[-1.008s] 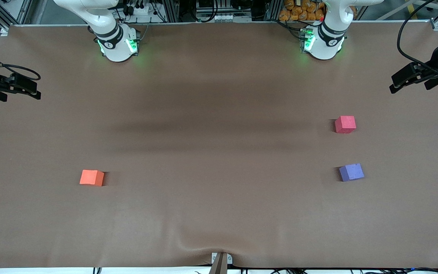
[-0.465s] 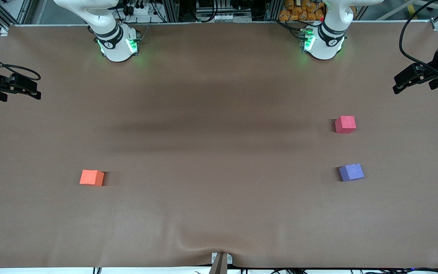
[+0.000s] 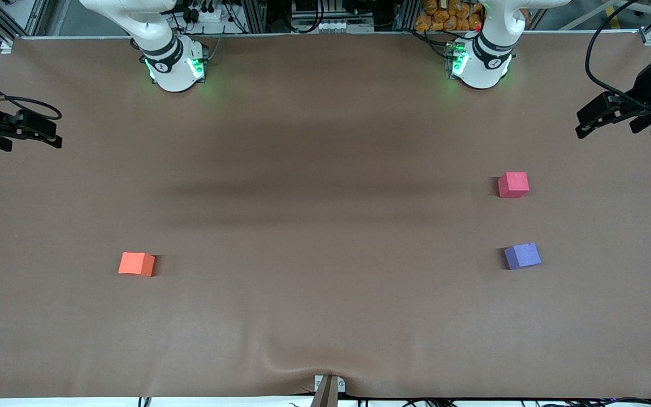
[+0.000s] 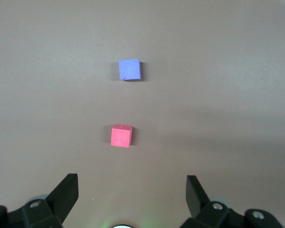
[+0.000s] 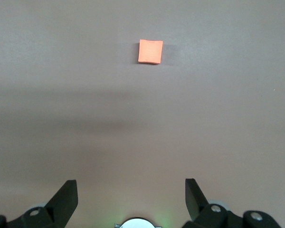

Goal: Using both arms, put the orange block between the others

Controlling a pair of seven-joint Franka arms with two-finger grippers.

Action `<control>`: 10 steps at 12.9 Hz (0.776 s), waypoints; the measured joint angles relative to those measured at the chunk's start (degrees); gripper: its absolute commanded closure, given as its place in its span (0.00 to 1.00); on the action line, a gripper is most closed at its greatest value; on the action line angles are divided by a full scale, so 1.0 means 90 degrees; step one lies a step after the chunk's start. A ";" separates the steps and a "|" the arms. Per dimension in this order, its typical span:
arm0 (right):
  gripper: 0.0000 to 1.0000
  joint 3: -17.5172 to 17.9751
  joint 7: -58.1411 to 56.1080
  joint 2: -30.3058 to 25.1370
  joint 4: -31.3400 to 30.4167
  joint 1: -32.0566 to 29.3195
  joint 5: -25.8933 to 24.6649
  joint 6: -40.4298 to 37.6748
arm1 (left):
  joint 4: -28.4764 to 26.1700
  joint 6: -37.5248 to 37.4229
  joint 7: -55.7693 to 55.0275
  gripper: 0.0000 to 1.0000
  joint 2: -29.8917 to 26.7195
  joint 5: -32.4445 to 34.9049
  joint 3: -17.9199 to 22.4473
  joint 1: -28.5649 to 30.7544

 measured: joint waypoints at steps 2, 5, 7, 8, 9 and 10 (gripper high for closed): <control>0.00 0.0014 0.0000 0.0011 0.0000 0.0003 0.0001 0.0000 | -0.0001 0.0000 0.0000 0.00 0.0000 0.0003 0.0003 0.0009; 0.00 0.0025 -0.0006 0.0023 0.0000 0.0045 0.0006 0.0001 | -0.0001 0.0061 0.0000 0.00 0.0017 0.0003 -0.0007 -0.0008; 0.00 0.0031 -0.0006 0.0023 -0.0001 0.0122 0.0006 -0.0001 | -0.0002 0.0101 0.0000 0.00 0.0064 0.0003 -0.0016 -0.0014; 0.00 0.0032 -0.0006 0.0023 -0.0001 0.0167 0.0006 -0.0007 | -0.0002 0.0106 0.0000 0.00 0.0089 0.0003 -0.0018 -0.0014; 0.00 0.0032 -0.0006 0.0024 -0.0003 0.0207 0.0006 -0.0021 | -0.0002 0.0109 0.0000 0.00 0.0105 0.0003 -0.0019 -0.0015; 0.00 0.0033 -0.0007 0.0024 -0.0004 0.0240 0.0006 -0.0034 | -0.0002 0.0111 0.0000 0.00 0.0112 0.0003 -0.0020 -0.0016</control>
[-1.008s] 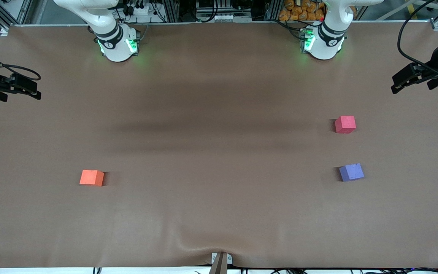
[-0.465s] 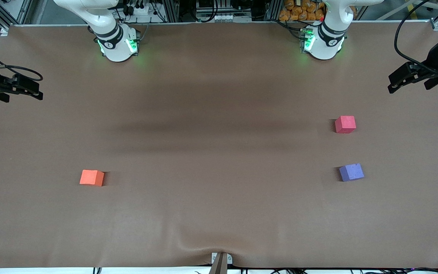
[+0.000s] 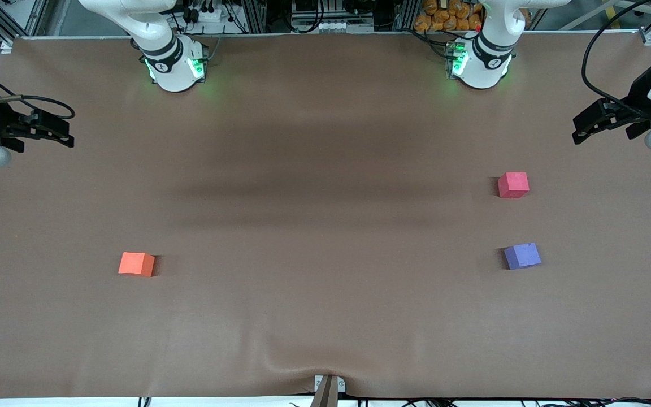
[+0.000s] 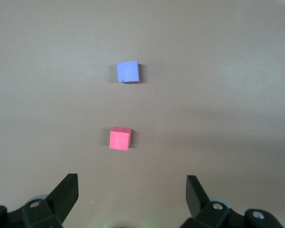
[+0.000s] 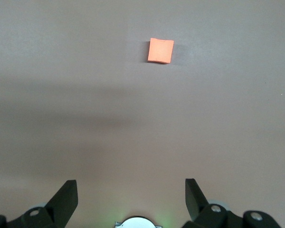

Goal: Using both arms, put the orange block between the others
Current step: 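Reach the open right gripper toward the orange cube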

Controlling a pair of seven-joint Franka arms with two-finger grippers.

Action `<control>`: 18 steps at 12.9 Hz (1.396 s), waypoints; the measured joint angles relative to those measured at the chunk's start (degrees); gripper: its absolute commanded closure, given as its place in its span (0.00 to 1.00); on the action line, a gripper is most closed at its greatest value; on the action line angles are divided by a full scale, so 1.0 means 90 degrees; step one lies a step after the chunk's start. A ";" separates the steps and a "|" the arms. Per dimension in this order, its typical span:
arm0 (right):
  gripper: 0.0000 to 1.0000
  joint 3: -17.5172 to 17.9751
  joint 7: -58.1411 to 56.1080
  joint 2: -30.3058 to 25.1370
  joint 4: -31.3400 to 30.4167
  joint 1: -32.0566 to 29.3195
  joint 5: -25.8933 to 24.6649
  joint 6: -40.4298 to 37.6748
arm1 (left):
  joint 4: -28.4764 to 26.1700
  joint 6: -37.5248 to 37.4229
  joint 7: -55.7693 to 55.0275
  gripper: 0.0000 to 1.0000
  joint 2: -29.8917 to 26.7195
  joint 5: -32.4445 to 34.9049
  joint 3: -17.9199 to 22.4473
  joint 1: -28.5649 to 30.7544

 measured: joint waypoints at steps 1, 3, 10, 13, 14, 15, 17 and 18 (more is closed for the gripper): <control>0.00 0.0000 -0.0002 0.0000 0.0000 0.0034 0.0000 -0.0014 | 0.0000 0.0001 0.0000 0.00 0.0003 0.0000 -0.0002 -0.0001; 0.00 0.0001 -0.0003 0.0000 0.0000 0.0106 0.0000 -0.0077 | 0.0000 0.0007 0.0000 0.00 0.0007 0.0000 -0.0009 -0.0002; 0.00 0.0002 -0.0016 0.0034 -0.0103 0.0321 0.0000 -0.0120 | 0.0002 0.0038 0.0000 0.00 0.0007 0.0000 -0.0061 0.0000; 0.00 0.0002 -0.0018 0.0136 -0.0186 0.0360 0.0000 -0.0028 | 0.0010 0.0044 0.0000 0.00 0.0007 0.0000 -0.0059 0.0009; 0.00 0.0002 -0.0018 0.0190 -0.0197 0.0371 0.0000 0.0006 | 0.0015 0.0045 0.0000 0.00 0.0006 0.0000 -0.0056 0.0015; 0.00 0.0002 -0.0018 0.0250 -0.0201 0.0377 0.0000 0.0042 | 0.0025 0.0047 0.0000 0.00 0.0003 0.0000 -0.0053 0.0026; 0.00 -0.0004 -0.0018 0.0362 -0.0205 0.0378 0.0000 0.0133 | 0.0067 0.0053 0.0000 0.00 -0.0021 0.0000 -0.0051 0.0031; 0.00 -0.0012 -0.0018 0.0421 -0.0208 0.0378 0.0000 0.0196 | 0.0128 0.0054 0.0000 0.00 -0.0044 0.0000 -0.0050 0.0033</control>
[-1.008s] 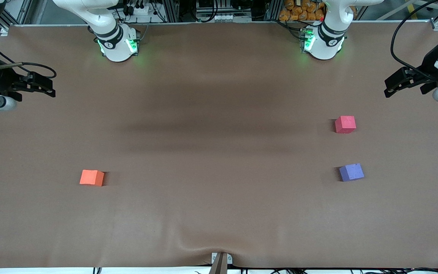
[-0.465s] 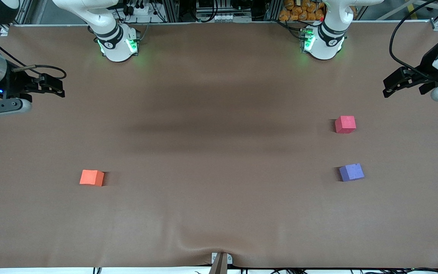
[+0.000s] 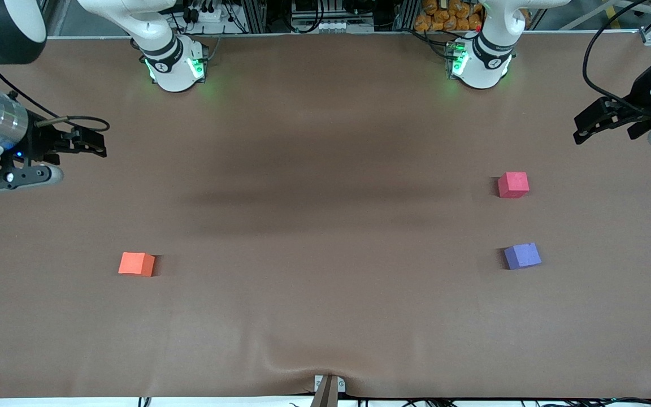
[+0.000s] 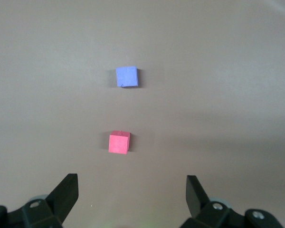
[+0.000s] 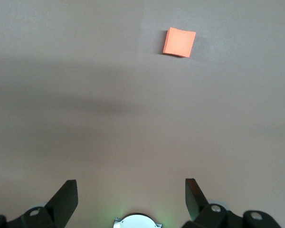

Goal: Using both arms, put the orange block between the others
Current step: 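Reach the open right gripper toward the orange cube, then lower the right gripper over the orange cube and close on it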

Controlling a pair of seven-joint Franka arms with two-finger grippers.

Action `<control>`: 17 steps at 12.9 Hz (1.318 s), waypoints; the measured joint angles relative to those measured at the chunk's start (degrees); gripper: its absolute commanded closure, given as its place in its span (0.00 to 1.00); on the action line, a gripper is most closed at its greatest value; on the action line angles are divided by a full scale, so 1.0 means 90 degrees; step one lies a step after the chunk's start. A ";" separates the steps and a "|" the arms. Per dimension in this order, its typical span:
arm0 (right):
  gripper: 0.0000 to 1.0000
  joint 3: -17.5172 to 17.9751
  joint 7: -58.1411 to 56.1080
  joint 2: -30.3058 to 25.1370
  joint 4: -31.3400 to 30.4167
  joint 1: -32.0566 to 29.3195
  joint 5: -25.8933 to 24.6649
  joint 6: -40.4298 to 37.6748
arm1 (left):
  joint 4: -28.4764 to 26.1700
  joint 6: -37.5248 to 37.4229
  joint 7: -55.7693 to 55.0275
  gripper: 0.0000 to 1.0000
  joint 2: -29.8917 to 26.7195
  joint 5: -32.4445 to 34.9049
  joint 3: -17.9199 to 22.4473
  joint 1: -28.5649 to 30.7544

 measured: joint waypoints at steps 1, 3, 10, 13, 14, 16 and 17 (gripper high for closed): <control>0.00 -0.0010 0.0000 0.0064 -0.0004 -0.0002 0.0000 0.0069 | 0.0066 0.0000 0.0000 0.00 -0.0026 0.0000 0.0001 0.0001; 0.00 -0.0032 0.0000 0.0222 -0.0024 -0.0007 0.0000 0.0242 | 0.0129 -0.0001 0.0000 0.00 -0.0079 0.0000 0.0004 0.0003; 0.00 -0.0100 -0.0002 0.1637 -0.0321 -0.0405 -0.0003 0.2238 | 0.0150 -0.0013 0.0012 0.00 -0.0227 -0.0006 0.0022 0.0018; 0.00 -0.0107 -0.0002 0.2326 -0.0329 -0.0564 -0.0003 0.3280 | 0.0130 0.0017 0.0004 0.00 -0.0108 -0.0059 -0.0010 -0.0007; 0.00 -0.0108 -0.0002 0.2551 -0.0335 -0.0601 -0.0002 0.3611 | 0.0130 0.0040 0.0004 0.00 -0.0061 -0.0062 -0.0004 0.0003; 0.00 -0.0108 0.0001 0.2993 -0.0335 -0.0635 -0.0002 0.4176 | 0.0130 0.0050 0.0004 0.00 -0.0023 -0.0062 0.0014 0.0021; 0.00 -0.0112 0.0005 0.3192 -0.0334 -0.0640 -0.0002 0.4427 | 0.0130 0.0049 0.0004 0.00 -0.0024 -0.0062 0.0014 0.0022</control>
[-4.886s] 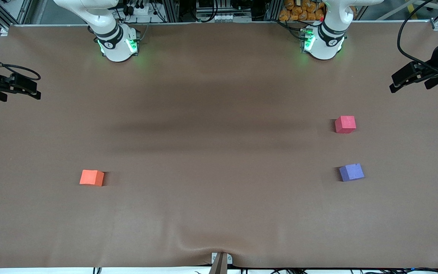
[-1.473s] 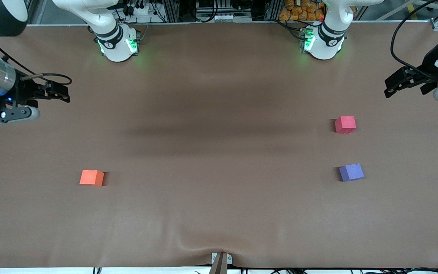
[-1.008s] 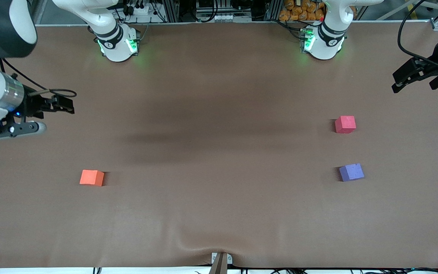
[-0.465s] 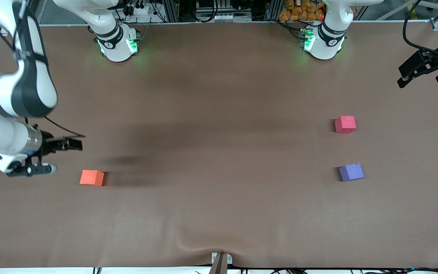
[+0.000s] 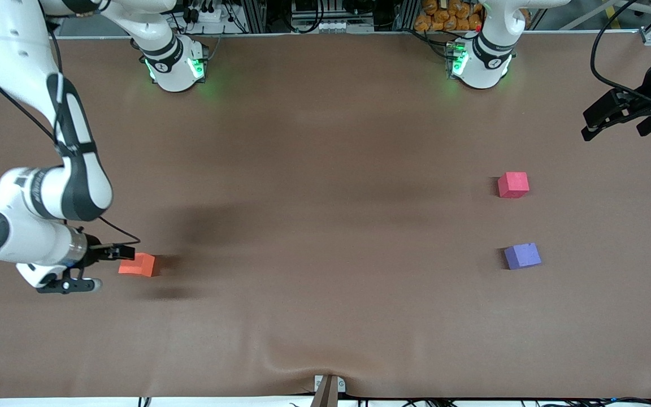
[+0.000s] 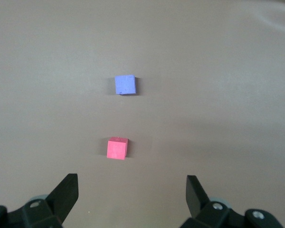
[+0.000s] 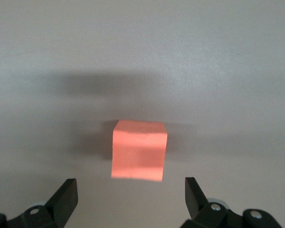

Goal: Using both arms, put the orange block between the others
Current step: 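Lower the right gripper over the orange cube and close on it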

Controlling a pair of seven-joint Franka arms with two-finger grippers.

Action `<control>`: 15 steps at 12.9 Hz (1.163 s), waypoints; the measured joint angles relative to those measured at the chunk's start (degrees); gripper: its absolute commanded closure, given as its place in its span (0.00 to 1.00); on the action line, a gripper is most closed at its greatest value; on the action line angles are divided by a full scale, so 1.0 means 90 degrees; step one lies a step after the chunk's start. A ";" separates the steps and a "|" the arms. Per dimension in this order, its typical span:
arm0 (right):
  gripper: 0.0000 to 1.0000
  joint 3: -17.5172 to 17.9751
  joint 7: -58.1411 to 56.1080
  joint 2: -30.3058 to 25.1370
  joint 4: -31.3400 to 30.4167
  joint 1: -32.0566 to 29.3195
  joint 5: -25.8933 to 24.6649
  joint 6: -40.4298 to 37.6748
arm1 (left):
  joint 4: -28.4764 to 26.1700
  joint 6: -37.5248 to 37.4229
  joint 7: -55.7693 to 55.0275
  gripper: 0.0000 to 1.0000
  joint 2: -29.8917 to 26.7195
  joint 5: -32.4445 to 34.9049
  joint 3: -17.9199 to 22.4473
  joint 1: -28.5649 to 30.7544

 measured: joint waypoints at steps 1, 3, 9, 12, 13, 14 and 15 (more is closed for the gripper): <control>0.00 -0.0010 0.0001 0.0169 0.0002 -0.0012 0.0000 0.0214 | 0.0000 -0.0001 0.0000 0.00 0.0000 0.0000 -0.0005 0.0000; 0.00 -0.0029 0.0001 0.0412 0.0007 -0.0050 0.0000 0.0442 | -0.0004 -0.0003 0.0000 0.00 0.0002 -0.0005 -0.0018 -0.0009; 0.00 -0.0036 0.0005 0.0681 0.0011 -0.0075 0.0002 0.0478 | -0.0017 -0.0005 0.0000 0.00 0.0018 -0.0008 -0.0066 -0.0066; 0.00 -0.0037 0.0014 0.0779 0.0011 -0.0082 0.0003 0.0554 | -0.0019 0.0015 0.0000 0.00 0.0074 -0.0008 -0.0072 -0.0070; 0.00 -0.0038 0.0029 0.0802 0.0012 -0.0087 0.0003 0.0597 | -0.0019 0.0041 0.0000 0.00 0.0109 -0.0008 -0.0072 -0.0070; 0.00 -0.0039 0.0087 0.0815 0.0012 -0.0090 0.0005 0.0615 | -0.0020 0.0062 0.0000 0.00 0.0138 -0.0008 -0.0072 -0.0070; 0.00 -0.0038 0.0199 0.0821 0.0012 -0.0090 0.0006 0.0625 | -0.0020 0.0072 0.0000 0.00 0.0159 -0.0008 -0.0072 -0.0070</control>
